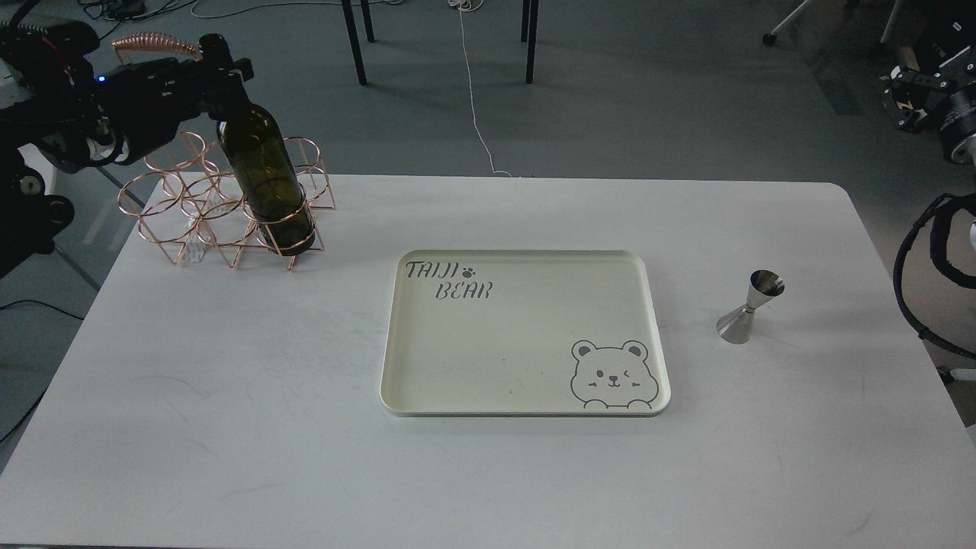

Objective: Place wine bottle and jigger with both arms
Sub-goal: 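Lower the bottle into a slot of the copper wire rack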

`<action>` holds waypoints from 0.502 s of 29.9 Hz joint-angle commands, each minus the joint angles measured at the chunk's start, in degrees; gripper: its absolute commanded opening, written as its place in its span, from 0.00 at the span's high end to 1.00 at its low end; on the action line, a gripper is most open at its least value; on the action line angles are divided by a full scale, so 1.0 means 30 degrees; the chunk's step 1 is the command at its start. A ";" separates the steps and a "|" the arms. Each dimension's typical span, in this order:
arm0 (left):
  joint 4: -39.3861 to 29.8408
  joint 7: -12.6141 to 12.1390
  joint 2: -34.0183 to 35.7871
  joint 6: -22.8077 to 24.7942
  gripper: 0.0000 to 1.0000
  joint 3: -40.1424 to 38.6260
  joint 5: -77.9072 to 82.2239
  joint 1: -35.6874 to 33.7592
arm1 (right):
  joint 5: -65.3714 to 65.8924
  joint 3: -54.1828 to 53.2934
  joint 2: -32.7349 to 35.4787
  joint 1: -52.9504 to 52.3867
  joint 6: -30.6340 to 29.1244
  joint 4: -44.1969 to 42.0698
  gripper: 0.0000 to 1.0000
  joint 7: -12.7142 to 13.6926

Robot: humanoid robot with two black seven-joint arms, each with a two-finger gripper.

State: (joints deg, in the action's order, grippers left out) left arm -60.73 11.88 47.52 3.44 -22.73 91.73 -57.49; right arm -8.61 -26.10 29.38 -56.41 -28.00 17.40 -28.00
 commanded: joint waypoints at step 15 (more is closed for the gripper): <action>-0.0001 0.0201 -0.0018 -0.1030 0.76 0.0047 -0.0168 0.0853 | -0.0001 -0.0001 -0.0038 0.0111 0.0000 0.0000 0.03 0.0000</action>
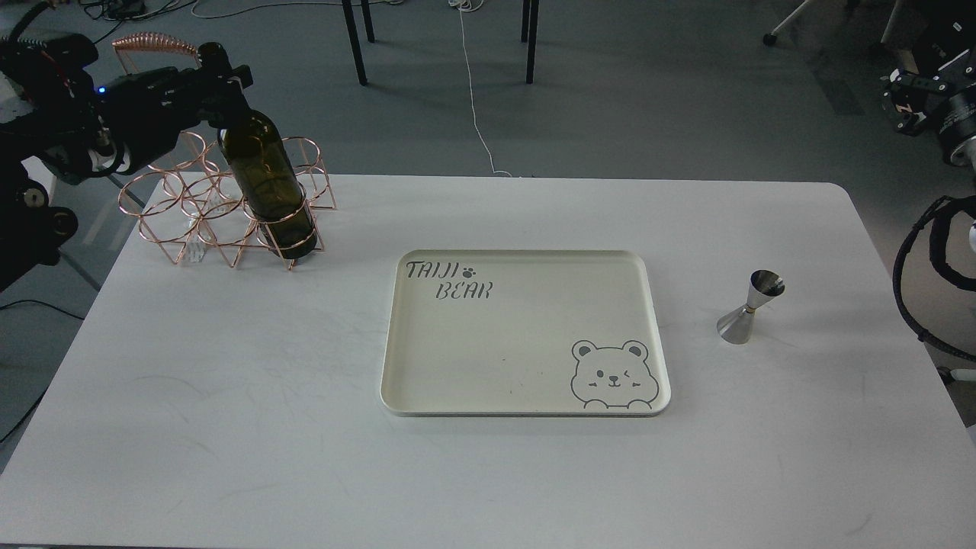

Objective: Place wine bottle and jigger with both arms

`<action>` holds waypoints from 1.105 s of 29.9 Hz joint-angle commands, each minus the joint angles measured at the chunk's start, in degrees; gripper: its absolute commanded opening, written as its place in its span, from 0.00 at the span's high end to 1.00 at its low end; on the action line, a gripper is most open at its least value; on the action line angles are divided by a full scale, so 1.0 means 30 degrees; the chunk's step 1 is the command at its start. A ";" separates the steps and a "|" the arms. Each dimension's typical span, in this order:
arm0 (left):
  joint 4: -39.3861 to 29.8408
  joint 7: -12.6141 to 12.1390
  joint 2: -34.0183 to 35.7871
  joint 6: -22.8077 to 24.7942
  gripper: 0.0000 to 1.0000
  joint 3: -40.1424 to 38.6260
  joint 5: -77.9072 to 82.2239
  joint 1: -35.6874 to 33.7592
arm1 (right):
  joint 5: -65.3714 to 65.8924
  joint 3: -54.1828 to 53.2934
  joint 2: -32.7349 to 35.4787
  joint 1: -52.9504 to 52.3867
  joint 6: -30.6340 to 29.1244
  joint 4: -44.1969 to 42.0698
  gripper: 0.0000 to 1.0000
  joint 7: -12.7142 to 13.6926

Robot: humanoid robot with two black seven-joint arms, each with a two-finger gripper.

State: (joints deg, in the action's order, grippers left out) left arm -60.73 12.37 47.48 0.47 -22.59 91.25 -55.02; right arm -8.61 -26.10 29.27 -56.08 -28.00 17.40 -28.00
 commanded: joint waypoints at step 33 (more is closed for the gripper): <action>-0.0002 0.0038 -0.0007 -0.0068 0.03 -0.0761 -0.3658 -0.0292 | 0.0028 -0.0001 0.0027 -0.0028 0.0000 0.0000 0.03 0.0000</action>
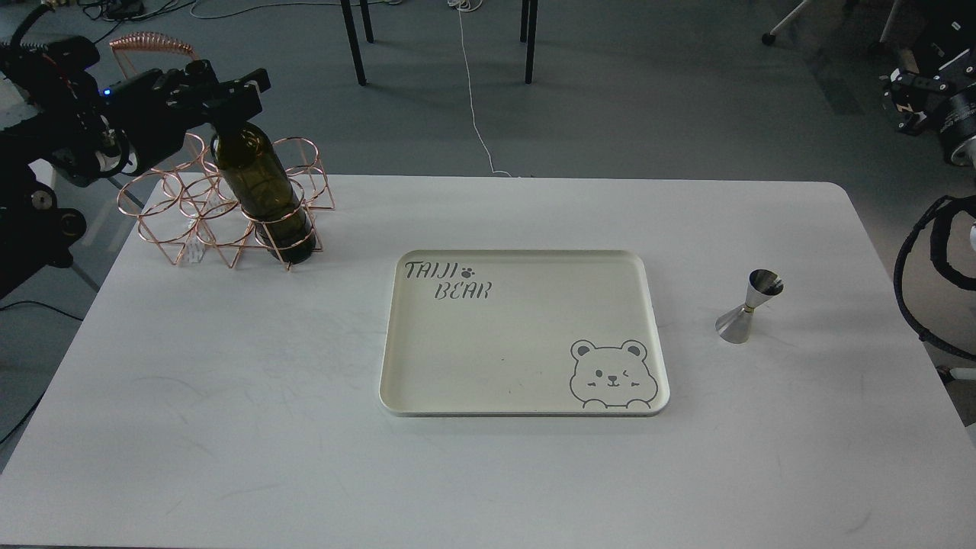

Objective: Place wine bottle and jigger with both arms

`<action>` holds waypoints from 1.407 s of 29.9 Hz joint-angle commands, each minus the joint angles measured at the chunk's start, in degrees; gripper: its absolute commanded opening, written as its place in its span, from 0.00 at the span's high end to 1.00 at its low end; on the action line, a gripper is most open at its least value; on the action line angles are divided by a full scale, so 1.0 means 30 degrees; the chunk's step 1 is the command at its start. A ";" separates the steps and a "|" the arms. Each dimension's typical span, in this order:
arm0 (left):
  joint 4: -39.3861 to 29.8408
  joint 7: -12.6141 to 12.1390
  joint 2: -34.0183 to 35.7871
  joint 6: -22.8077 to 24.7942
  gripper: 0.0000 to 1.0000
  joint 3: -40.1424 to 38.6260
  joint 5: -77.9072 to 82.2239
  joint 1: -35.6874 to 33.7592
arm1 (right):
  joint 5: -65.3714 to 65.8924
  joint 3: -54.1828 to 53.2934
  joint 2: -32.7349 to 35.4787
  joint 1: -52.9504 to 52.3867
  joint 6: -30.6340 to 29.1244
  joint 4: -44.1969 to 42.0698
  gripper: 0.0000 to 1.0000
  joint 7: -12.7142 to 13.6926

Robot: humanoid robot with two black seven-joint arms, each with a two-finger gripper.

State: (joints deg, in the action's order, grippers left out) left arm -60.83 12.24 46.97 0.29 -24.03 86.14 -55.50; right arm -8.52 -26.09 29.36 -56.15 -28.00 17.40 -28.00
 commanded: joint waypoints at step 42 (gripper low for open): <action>0.9084 0.0050 0.0954 0.8517 0.02 -0.1246 -3.7468 0.1095 | -0.1433 -0.1234 0.1110 0.0464 0.0000 0.0236 0.01 0.0510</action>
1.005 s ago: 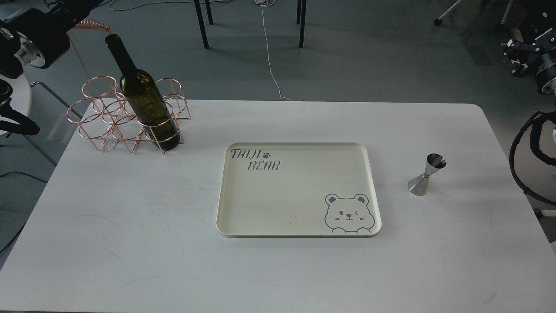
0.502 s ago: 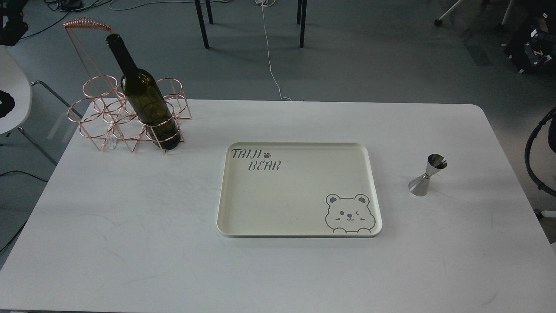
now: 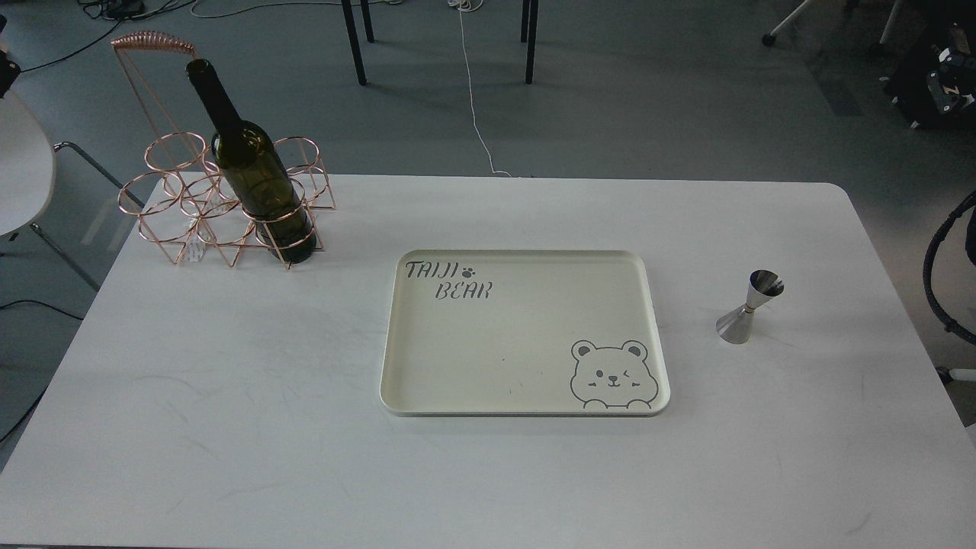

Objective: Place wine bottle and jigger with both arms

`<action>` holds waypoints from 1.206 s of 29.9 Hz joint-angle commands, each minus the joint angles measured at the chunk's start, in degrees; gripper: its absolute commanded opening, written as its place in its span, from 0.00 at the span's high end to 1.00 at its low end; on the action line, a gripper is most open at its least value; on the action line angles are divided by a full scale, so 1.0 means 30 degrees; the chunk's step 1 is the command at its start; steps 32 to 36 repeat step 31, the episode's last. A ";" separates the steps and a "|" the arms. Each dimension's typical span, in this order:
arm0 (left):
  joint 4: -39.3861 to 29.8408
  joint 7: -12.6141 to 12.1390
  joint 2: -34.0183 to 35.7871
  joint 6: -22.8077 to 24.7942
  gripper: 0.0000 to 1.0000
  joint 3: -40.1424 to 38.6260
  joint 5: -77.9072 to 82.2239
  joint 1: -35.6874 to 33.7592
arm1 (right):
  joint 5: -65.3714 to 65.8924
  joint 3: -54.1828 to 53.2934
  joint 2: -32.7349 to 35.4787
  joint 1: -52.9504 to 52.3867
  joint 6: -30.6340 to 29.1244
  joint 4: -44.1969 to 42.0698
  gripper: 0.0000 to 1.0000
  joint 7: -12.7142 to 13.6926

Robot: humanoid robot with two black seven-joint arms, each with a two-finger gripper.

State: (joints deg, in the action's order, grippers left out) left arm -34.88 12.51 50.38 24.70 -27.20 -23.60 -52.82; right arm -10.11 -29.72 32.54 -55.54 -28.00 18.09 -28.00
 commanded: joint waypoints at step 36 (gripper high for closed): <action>0.0229 0.0194 -0.3404 0.1098 0.01 -0.4205 -0.2210 0.5214 | -0.3837 -0.0961 -0.1120 0.4129 0.0000 0.0004 0.01 0.2331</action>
